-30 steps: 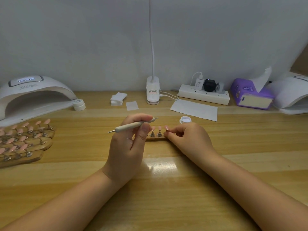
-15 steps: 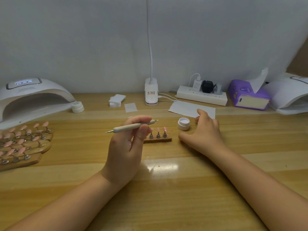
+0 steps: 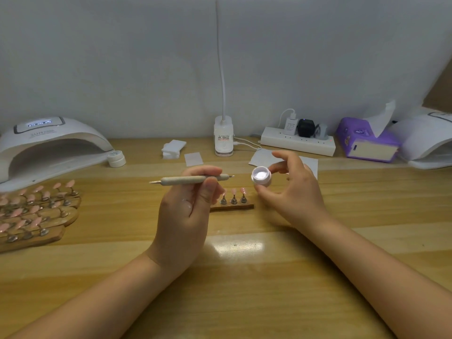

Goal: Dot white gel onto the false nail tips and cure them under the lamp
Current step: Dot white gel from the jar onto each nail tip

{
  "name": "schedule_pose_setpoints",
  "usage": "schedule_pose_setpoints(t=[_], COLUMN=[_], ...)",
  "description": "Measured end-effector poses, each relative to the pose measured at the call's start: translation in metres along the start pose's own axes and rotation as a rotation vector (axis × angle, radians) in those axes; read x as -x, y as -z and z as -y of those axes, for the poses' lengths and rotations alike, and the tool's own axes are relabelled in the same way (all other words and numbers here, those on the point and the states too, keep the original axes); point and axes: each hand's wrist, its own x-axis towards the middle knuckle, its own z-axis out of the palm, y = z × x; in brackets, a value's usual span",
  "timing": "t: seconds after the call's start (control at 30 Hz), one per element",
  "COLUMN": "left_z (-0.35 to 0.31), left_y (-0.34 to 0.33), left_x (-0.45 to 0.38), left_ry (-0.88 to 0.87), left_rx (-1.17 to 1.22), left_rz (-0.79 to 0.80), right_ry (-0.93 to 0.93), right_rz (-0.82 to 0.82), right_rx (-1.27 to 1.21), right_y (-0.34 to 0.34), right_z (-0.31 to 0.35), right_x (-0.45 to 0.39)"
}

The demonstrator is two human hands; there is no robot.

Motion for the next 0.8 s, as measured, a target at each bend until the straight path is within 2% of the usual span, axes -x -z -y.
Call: schedule_pose_setpoints(t=[0.1,0.27,0.8], left_z=[-0.006,-0.006,0.000], left_y=[0.000,0.003,0.006], left_x=[-0.005,-0.009,-0.010], left_ry=[-0.009,-0.015,-0.068], left_rx=[-0.013,-0.096,-0.282], left_rz=[-0.038,-0.063,0.000], right_ry=[0.106,0.239,0.330], right_rz=[0.029,0.077,0.096], right_rx=[-0.097,-0.082,-0.062], right_y=[-0.002,-0.001,-0.001], right_z=[0.020,0.037,0.048], right_x=[0.008,0.017,0.023])
